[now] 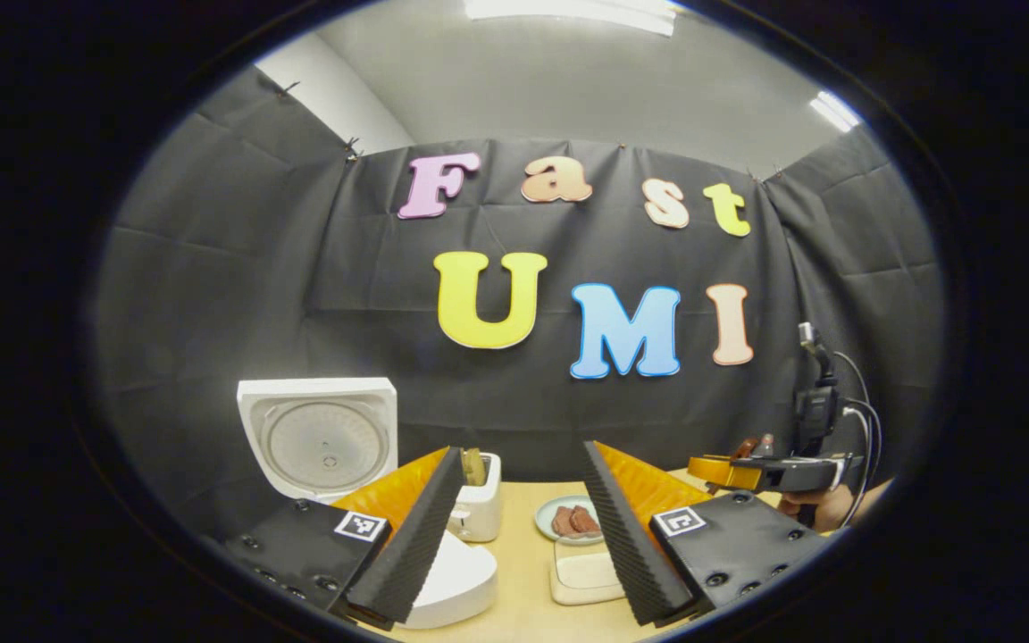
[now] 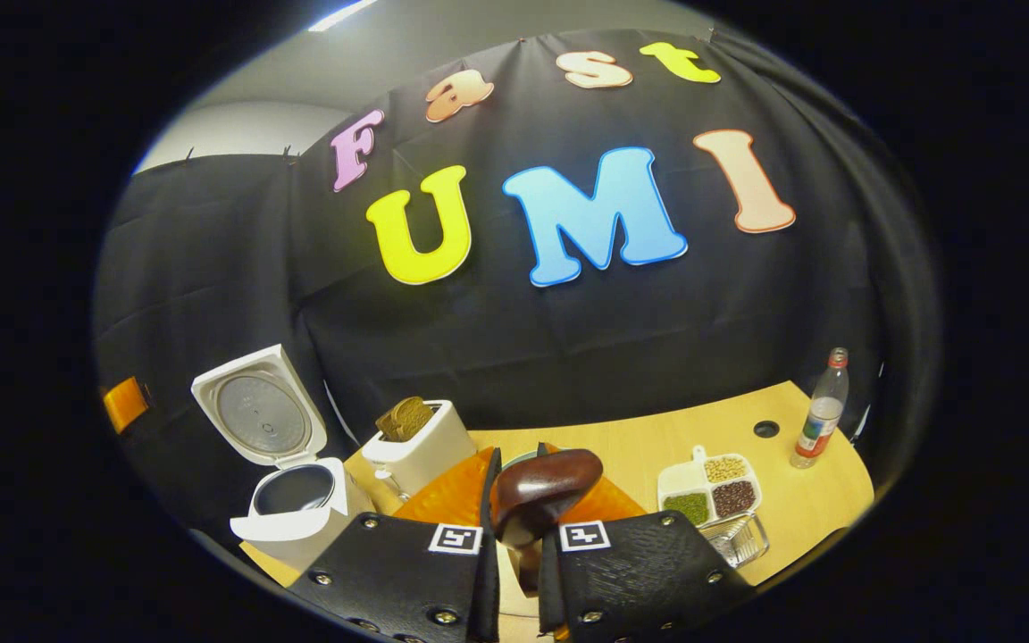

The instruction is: Close the left gripper, press the button to open the rice cooker; take a wooden spoon from the chopstick holder with the right hand, scoop a spoonful of rice and pour it into the rice cooker, then put the wooden spoon back into the chopstick holder.

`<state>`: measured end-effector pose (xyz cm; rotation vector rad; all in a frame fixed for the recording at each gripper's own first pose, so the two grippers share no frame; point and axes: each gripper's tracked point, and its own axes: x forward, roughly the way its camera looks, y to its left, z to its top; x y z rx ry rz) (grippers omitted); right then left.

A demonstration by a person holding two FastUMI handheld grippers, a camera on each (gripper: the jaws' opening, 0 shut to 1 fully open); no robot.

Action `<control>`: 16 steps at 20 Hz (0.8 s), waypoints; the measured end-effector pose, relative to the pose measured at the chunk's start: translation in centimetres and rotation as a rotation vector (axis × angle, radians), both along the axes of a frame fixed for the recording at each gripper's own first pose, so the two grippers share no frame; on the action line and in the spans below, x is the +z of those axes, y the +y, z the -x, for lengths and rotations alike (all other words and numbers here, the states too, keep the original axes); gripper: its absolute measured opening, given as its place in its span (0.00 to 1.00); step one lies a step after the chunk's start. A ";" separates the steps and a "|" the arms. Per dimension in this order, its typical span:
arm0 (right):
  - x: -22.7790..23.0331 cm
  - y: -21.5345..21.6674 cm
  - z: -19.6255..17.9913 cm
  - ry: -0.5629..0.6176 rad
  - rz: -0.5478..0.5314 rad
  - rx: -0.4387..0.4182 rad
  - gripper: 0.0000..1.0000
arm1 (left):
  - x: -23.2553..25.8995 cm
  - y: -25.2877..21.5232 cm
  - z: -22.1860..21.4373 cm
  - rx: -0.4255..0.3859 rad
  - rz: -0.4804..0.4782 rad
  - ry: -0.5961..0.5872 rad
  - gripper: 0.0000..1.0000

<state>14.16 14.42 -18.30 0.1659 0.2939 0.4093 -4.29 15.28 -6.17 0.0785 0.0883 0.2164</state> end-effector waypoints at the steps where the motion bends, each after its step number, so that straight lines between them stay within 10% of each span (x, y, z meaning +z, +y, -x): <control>1: -1.0 0.5 -0.5 0.015 0.006 0.002 0.17 | -0.2 0.4 0.2 0.006 -0.012 0.004 0.97; 16: -13.0 7.4 -2.5 0.136 0.164 0.026 0.18 | -1.3 3.9 2.4 0.053 -0.056 0.039 0.91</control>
